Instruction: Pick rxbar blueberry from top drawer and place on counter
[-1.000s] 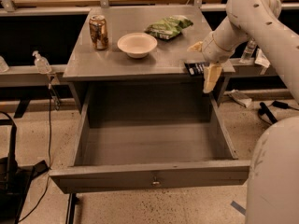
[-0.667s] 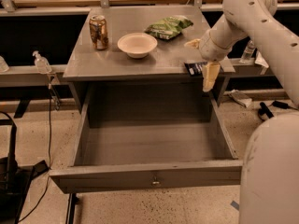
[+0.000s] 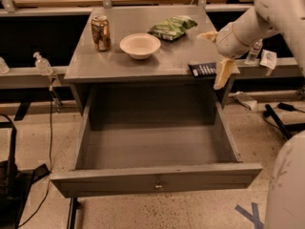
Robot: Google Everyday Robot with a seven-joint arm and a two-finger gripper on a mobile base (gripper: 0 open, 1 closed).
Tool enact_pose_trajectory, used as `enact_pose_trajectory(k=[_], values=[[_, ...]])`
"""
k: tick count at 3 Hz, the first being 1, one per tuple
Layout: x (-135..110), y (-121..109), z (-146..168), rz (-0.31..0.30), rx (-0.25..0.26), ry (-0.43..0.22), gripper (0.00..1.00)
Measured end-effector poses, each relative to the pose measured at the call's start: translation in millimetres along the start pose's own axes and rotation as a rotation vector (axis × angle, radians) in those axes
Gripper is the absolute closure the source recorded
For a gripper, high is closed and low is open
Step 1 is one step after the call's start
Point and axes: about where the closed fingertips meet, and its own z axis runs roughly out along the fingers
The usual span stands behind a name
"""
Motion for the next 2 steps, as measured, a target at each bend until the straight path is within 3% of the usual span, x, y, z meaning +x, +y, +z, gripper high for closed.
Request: enact_pose_trajectory(k=[1, 2], values=[[22.5, 19.8, -37.6, 0.089, 0.068, -0.025, 0.0], [22.5, 19.8, -37.4, 0.089, 0.068, -0.025, 0.0]])
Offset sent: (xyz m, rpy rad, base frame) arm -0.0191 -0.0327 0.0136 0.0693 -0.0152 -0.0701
